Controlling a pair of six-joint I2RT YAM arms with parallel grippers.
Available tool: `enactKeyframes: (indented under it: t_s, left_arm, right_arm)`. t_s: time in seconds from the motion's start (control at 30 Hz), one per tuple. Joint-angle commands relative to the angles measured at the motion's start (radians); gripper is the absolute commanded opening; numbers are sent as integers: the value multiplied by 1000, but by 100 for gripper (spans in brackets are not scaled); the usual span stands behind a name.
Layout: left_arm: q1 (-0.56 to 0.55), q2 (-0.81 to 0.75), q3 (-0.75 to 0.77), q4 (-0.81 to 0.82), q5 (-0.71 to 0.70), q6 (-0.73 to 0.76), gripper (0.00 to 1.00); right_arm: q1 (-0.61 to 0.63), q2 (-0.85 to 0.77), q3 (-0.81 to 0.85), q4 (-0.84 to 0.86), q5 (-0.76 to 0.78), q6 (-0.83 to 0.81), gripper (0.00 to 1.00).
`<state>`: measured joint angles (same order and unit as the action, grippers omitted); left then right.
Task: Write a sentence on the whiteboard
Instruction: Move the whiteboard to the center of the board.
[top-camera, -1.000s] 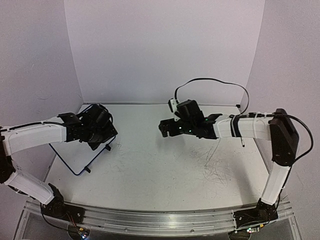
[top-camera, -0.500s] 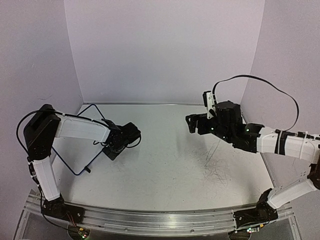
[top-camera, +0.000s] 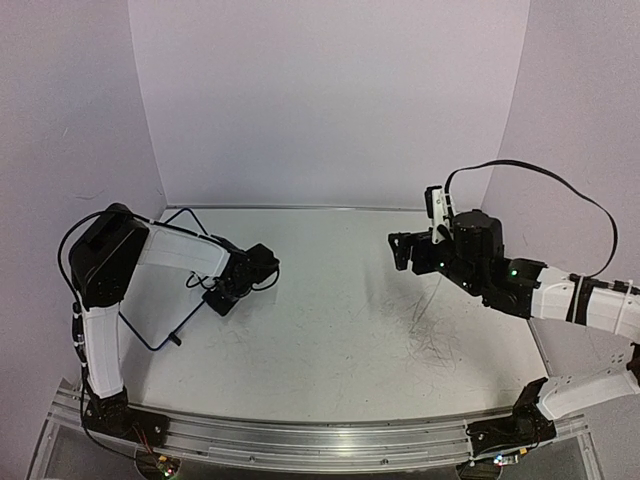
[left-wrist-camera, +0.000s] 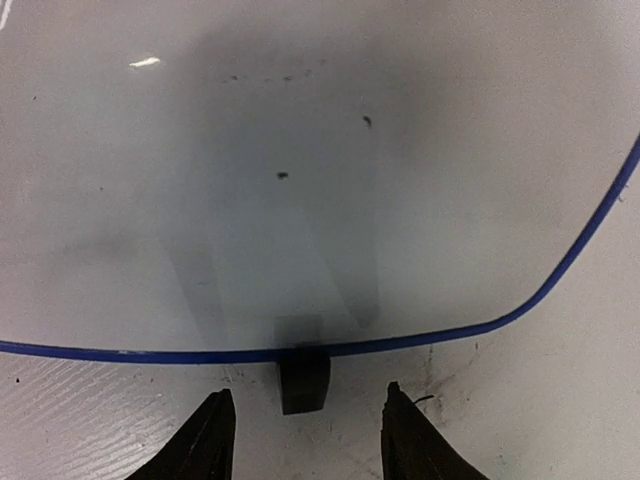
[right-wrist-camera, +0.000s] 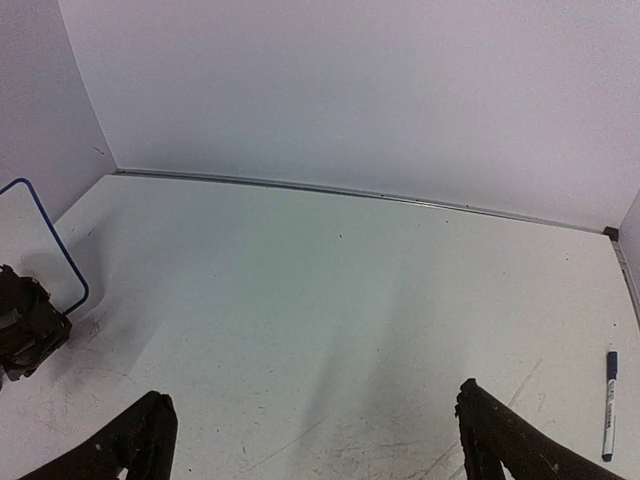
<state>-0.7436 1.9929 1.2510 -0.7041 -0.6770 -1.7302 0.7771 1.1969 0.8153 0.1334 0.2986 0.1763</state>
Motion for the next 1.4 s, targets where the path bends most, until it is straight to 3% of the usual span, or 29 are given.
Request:
enactKeyframes:
  t_s: [0.0, 0.1, 0.23, 0.57, 0.83, 1.07, 1.37]
  left_arm:
    - [13, 12, 36, -31, -69, -6, 47]
    - [13, 36, 56, -29, -91, 18, 44]
    - [13, 58, 63, -29, -113, 19, 34]
    - [-6, 92, 103, -28, -148, 35, 28]
    - [-51, 93, 137, -25, -140, 71, 14]
    - [-143, 104, 166, -24, -150, 121, 9]
    - [-335, 215, 331, -27, -177, 213, 6]
  right_arm:
    - [-5, -27, -17, 50, 13, -15, 98]
    - [-6, -31, -27, 58, 2, -15, 98]
    - [-7, -35, -27, 58, -10, -9, 98]
    - [-7, -91, -56, 58, -7, 0, 98]
    - [-7, -128, -71, 54, 12, 8, 98]
    - [-7, -191, -108, 47, 51, 17, 98]
    - [-7, -319, -136, 11, 148, 53, 98]
